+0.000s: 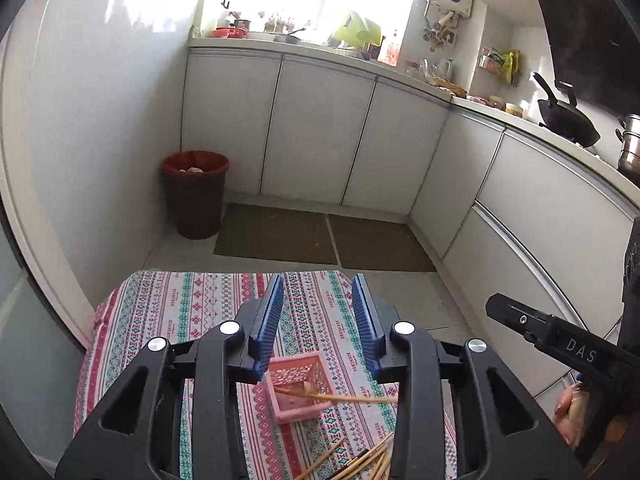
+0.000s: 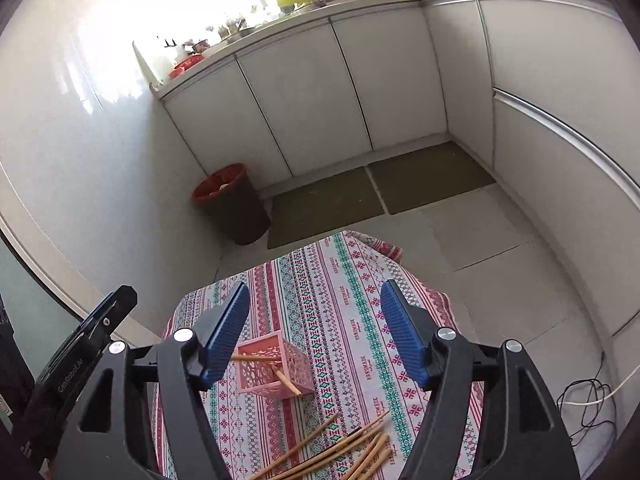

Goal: Organize utensils
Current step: 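Carry the chopsticks over the pink basket and open the right gripper, then return the right gripper to the pile and grasp more wooden chopsticks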

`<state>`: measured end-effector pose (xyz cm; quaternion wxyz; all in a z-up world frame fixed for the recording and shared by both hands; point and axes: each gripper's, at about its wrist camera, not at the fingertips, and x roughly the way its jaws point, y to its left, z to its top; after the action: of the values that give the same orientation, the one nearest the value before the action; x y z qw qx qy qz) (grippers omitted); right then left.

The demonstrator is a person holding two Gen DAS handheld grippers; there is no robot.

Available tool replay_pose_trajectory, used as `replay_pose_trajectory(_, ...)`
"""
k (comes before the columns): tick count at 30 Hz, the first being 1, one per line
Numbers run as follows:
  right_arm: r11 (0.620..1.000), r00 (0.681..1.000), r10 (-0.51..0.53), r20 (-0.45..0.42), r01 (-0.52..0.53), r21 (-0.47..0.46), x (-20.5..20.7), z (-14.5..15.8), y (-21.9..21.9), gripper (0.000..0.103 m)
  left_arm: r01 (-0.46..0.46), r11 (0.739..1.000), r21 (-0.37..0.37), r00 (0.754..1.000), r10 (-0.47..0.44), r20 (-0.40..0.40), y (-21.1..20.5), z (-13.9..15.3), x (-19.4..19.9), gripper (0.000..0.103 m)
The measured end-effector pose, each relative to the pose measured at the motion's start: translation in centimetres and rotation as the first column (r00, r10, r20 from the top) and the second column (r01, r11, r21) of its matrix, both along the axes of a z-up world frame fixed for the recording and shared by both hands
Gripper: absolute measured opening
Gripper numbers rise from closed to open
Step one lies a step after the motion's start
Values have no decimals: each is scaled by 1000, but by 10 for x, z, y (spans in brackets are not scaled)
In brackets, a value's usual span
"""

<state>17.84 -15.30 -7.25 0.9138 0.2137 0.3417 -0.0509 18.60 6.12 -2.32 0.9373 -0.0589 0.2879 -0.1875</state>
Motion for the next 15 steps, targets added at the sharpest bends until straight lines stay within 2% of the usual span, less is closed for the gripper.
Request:
replay_pose_trajectory(6, 999, 1000, -1, 7, 2, -32, -9, 5, 10, 72, -10, 1000, -17, 1000, 10, -15, 7, 2, -11, 44)
replay_pose_trajectory(8, 999, 1000, -5, 3, 5, -39, -13, 5, 13, 73, -22, 1000, -16, 1000, 22, -16, 10, 5, -15, 54)
replay_pose_trajectory(11, 999, 1000, -16, -9, 15, -44, -23, 3, 16, 73, -36, 999, -18, 999, 35, -23, 17, 10, -22, 60)
replay_pose_trajectory(13, 999, 999, -29, -16, 28, -40, -30, 1, 15, 76, -25, 1000, 2, 999, 25, -37, 18, 11, -26, 61)
replay_pose_trajectory(15, 999, 999, -38, -25, 37, -32, -38, -4, 14, 79, 7, 998, 55, 998, -3, -67, 13, 8, -33, 66)
